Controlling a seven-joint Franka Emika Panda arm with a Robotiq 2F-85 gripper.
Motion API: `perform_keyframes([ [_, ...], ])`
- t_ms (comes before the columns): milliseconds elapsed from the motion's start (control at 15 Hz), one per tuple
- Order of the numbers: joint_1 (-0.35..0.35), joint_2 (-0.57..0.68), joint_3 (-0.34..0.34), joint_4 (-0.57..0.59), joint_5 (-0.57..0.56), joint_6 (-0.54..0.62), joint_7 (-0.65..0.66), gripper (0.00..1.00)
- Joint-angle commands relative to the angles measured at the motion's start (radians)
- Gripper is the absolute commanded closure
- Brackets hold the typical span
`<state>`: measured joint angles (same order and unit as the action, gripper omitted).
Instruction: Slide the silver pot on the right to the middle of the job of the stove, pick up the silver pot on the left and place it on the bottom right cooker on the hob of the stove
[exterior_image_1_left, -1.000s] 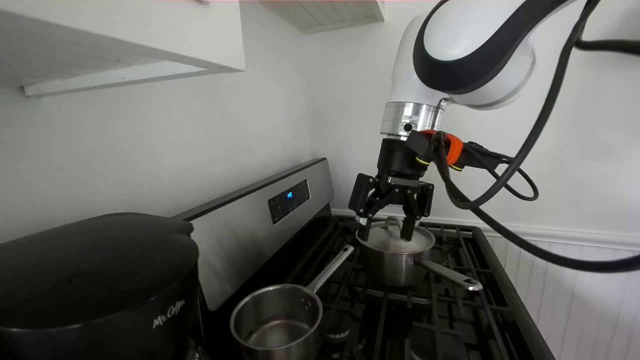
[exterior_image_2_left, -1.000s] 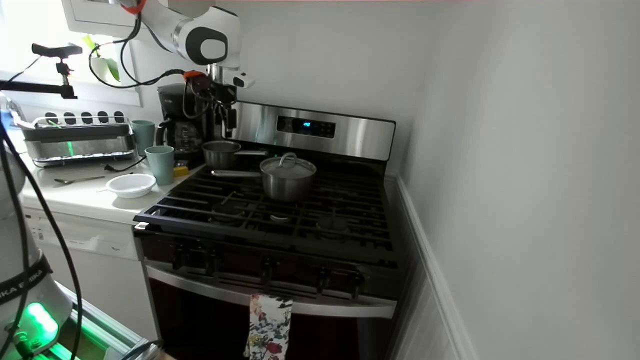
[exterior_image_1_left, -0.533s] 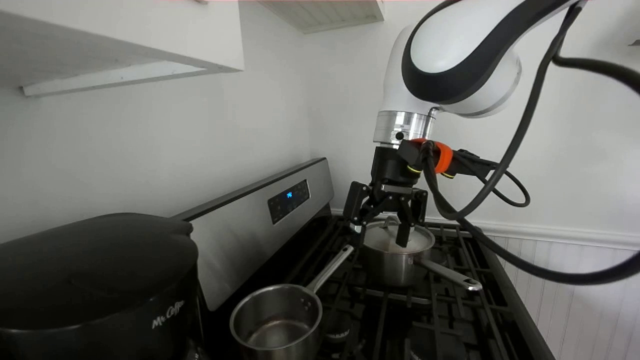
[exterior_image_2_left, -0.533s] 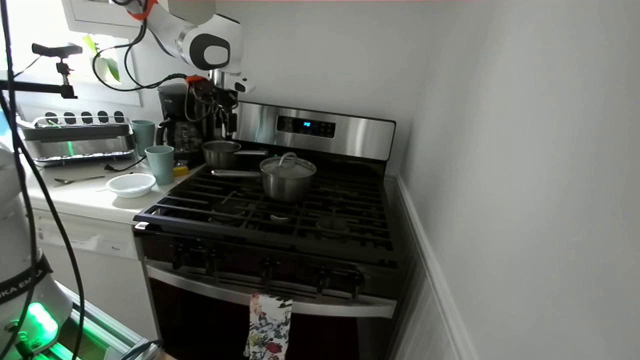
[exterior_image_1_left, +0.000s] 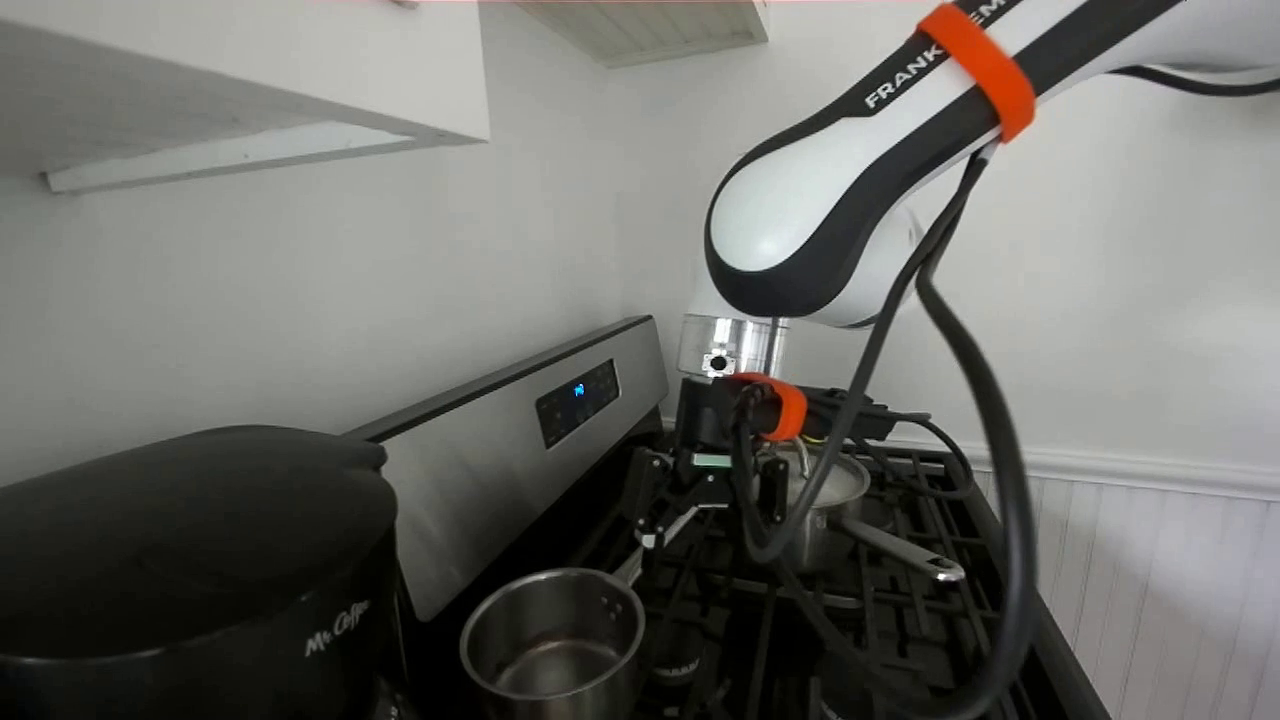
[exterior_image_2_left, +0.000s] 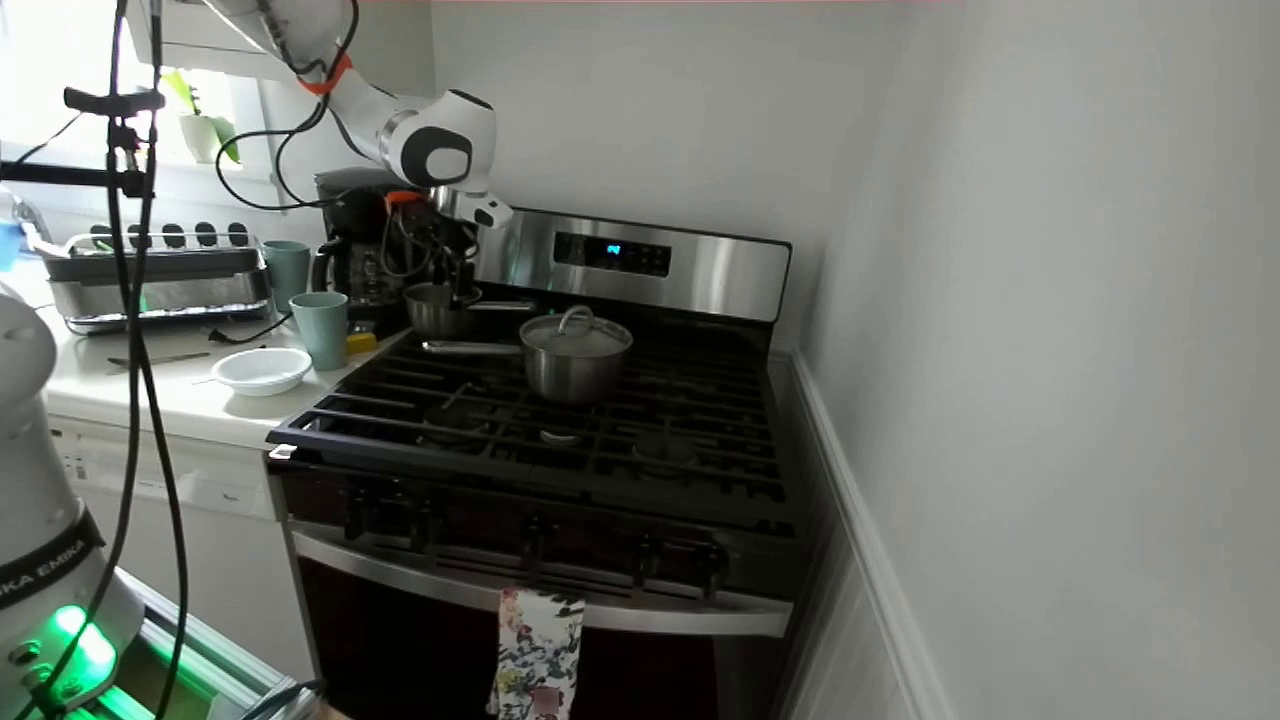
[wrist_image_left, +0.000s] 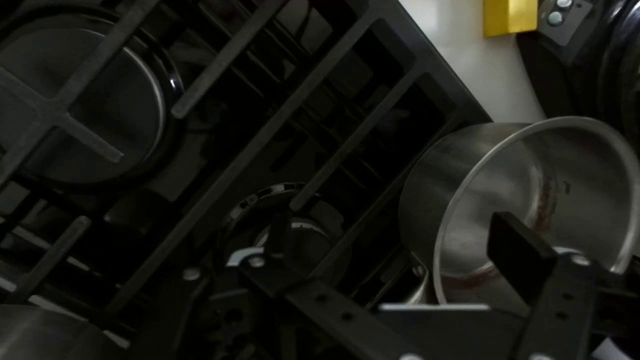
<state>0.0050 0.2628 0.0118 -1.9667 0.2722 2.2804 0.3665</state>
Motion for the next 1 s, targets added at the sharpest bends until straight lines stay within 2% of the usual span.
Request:
perform_keyframes([
  [0, 0.020, 0.105, 0.008, 0.098, 0.039, 0.016, 0.044, 0.00],
  [267, 0.029, 0.170, 0.016, 0.150, 0.065, 0.056, 0.064, 0.00],
  [333, 0.032, 0.182, 0.015, 0.160, 0.065, 0.058, 0.071, 0.09],
  [400, 0.033, 0.194, 0.013, 0.170, 0.066, 0.054, 0.074, 0.25],
  [467, 0.033, 0.205, 0.011, 0.178, 0.064, 0.050, 0.078, 0.34],
  [933, 0.033, 0.240, 0.004, 0.197, 0.056, 0.050, 0.095, 0.84],
])
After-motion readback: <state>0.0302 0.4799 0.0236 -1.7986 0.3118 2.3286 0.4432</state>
